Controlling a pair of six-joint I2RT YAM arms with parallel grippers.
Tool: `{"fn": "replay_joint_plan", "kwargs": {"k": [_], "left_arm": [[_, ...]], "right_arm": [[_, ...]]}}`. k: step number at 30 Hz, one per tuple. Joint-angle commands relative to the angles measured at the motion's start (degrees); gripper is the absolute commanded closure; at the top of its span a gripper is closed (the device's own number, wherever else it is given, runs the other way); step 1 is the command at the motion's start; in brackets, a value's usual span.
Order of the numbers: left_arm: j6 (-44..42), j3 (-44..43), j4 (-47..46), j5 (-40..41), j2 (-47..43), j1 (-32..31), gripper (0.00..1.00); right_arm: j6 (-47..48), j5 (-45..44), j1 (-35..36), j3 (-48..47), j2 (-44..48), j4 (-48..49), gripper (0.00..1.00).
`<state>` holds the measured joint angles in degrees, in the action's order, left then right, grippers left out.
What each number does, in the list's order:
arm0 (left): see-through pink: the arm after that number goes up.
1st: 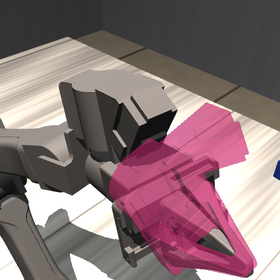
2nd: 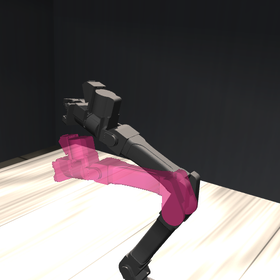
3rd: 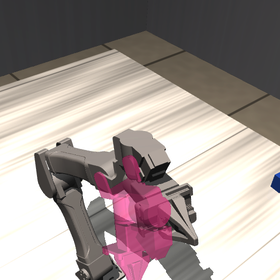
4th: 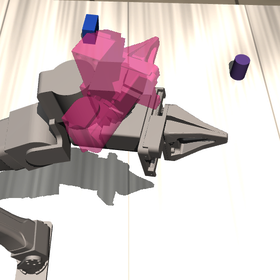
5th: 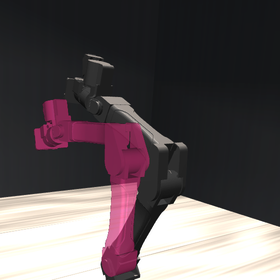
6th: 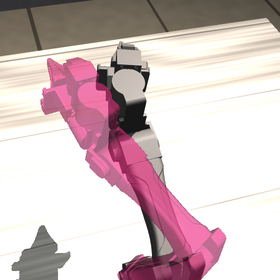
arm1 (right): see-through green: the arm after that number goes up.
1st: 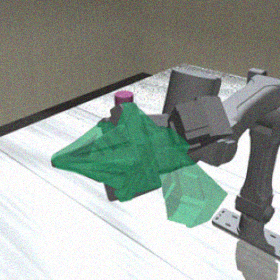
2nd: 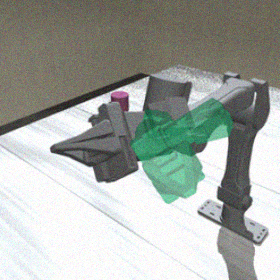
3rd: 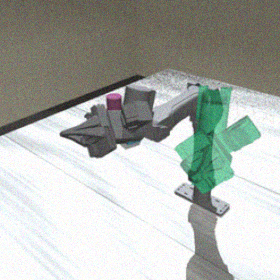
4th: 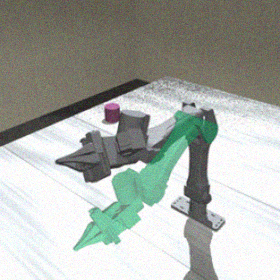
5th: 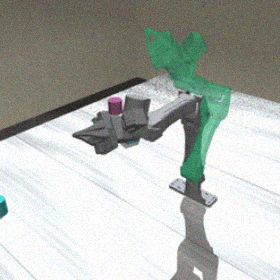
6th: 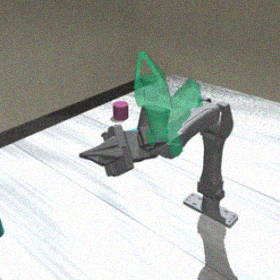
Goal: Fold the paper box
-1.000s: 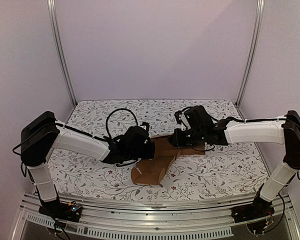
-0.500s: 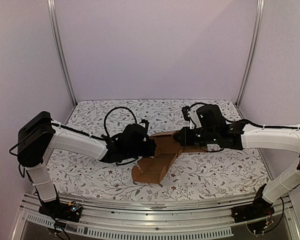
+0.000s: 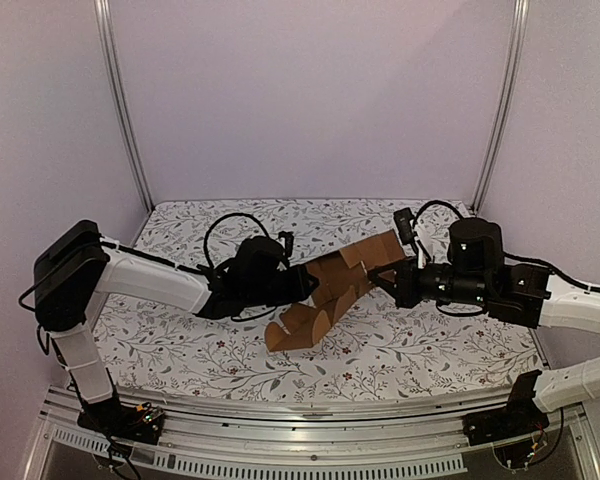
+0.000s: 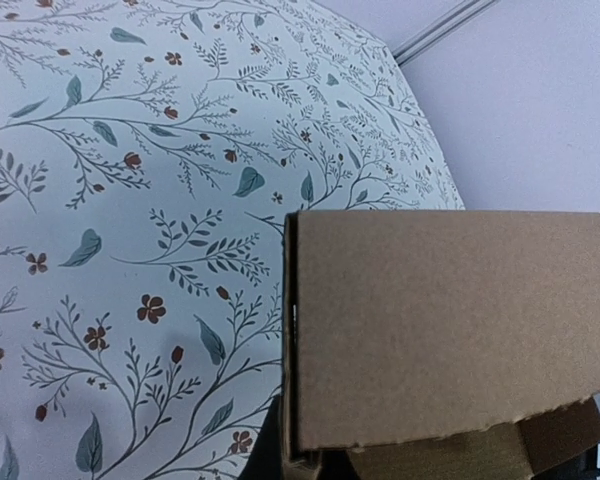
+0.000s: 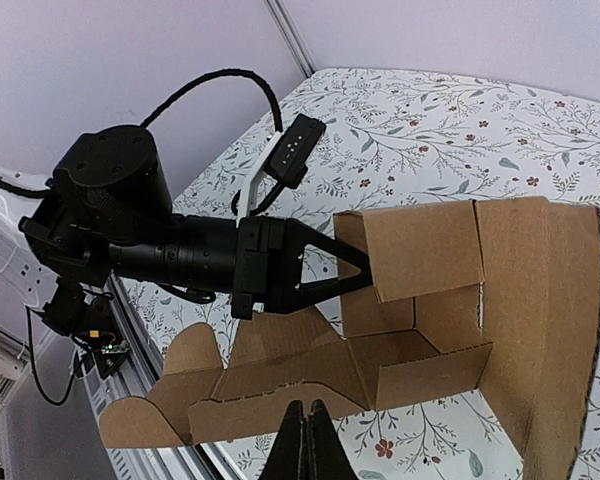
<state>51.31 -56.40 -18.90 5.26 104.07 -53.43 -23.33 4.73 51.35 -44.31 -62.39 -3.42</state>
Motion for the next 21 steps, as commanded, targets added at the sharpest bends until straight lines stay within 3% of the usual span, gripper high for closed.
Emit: {"fn": "replay_joint_plan", "kwargs": {"k": [1, 9, 21], "left_arm": [[4.0, 1.06, -3.17, -3.37, -2.59, 0.77, 1.0], [13.08, 3.91, -9.69, -7.22, -3.73, 2.05, 1.0], [18.83, 4.63, -16.95, -14.86, -2.21, 1.95, 1.0]], "right_arm": [[3.65, -0.33, 2.43, 2.62, 2.5, 2.71, 1.0], [4.76, -4.36, 5.1, 4.45, 4.02, 6.39, 1.0], [2.87, -14.27, 5.34, 2.48, 2.76, 10.97, 1.0]]}}
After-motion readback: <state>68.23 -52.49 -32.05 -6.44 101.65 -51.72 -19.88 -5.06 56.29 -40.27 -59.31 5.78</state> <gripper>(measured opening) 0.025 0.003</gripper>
